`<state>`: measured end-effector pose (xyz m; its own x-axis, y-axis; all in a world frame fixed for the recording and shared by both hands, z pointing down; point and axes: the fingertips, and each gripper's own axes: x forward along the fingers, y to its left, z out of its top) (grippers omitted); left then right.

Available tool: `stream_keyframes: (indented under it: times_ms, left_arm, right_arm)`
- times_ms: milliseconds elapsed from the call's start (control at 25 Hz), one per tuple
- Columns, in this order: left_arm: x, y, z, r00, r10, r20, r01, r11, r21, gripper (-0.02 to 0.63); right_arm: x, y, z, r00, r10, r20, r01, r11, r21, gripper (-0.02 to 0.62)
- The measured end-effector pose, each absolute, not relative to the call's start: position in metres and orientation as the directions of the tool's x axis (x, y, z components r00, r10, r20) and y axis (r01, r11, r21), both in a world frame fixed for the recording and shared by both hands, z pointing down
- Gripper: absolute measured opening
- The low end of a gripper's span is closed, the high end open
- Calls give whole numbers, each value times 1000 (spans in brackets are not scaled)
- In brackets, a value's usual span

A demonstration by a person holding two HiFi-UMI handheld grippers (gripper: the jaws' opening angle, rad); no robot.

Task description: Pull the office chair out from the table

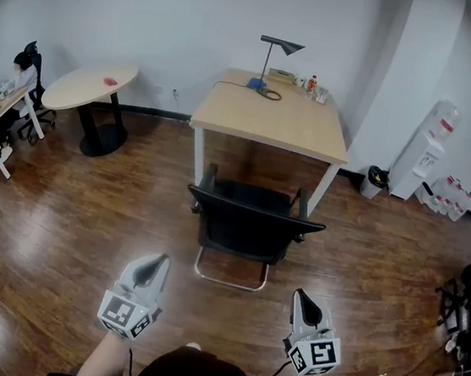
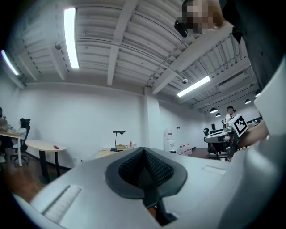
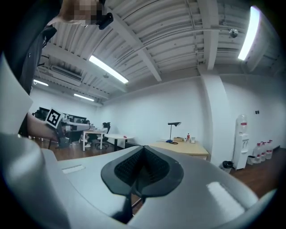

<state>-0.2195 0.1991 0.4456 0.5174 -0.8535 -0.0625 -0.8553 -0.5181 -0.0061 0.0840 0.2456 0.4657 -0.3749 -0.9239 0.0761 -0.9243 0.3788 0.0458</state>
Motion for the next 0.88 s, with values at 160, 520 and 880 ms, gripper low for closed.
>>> stream_keyframes:
  times_ms: [160,520,880]
  left_arm:
    - [-206,228,452,487,-872,-50,-873,-488,2,2]
    - [-166,269,452,435,-898,-66,-897,-438,55,2]
    - [-161,285,453,425,-903,-67,-900,-429,71,2]
  right_arm:
    - [97,267,475,-388,-916,106,-918,394,45,14]
    - [120,295,468,-412,-908,71,-909,415,37,12]
    - [123,306,472,-406,-912,62,-914,406,-14,12]
